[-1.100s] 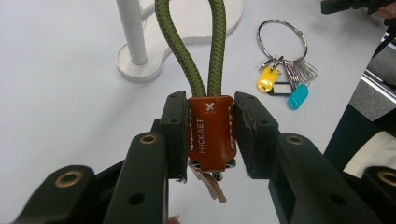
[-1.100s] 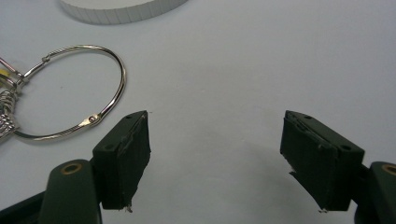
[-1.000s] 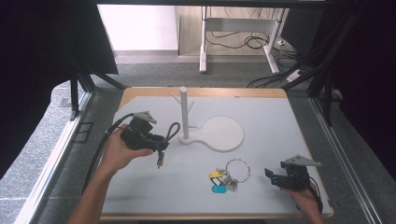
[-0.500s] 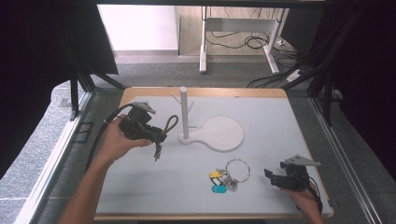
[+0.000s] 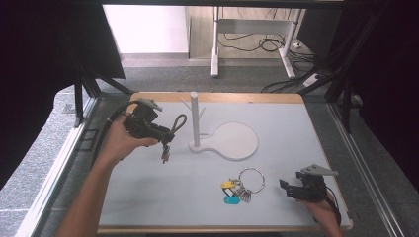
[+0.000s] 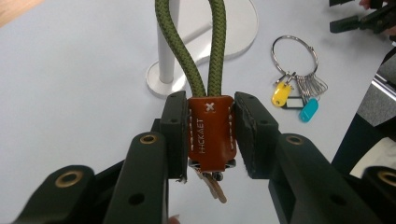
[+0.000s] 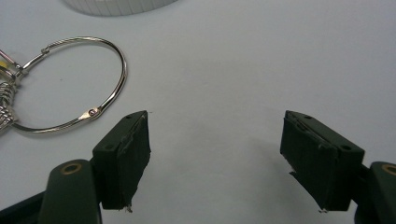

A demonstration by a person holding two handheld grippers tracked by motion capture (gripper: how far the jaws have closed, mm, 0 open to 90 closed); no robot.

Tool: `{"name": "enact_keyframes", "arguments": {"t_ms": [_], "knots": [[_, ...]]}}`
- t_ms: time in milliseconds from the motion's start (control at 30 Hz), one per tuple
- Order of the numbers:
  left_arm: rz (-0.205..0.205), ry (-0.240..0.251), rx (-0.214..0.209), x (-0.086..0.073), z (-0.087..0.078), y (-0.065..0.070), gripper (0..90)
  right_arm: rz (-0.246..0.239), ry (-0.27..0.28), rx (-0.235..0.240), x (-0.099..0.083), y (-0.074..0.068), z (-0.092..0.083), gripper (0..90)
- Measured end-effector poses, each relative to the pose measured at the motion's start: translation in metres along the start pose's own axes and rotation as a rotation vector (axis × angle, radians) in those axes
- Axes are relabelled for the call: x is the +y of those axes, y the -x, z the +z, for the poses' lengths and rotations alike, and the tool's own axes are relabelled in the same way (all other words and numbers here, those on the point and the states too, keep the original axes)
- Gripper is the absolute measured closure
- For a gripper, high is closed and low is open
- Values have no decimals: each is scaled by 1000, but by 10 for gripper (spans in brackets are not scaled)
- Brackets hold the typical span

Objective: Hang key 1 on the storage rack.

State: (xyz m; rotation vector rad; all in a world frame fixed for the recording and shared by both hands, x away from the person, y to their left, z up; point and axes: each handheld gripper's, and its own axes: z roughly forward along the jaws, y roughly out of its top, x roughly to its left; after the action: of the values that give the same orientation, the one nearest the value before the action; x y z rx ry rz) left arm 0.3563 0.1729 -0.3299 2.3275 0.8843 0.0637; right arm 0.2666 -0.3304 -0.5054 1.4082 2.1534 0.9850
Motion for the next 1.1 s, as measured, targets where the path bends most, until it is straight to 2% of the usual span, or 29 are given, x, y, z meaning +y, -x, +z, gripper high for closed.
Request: {"name": "enact_keyframes", "arguments": {"t_ms": [600, 867, 1100], "knots": [[-20, 22, -13, 18, -9, -21, 667, -7, -14, -5, -1, 0, 1, 247], [-68, 48, -14, 23, -12, -34, 668, -11, -9, -11, -1, -1, 1, 247], [-86, 42, -20, 26, -8, -40, 667, -20, -7, -9, -1, -1, 1, 247]]}}
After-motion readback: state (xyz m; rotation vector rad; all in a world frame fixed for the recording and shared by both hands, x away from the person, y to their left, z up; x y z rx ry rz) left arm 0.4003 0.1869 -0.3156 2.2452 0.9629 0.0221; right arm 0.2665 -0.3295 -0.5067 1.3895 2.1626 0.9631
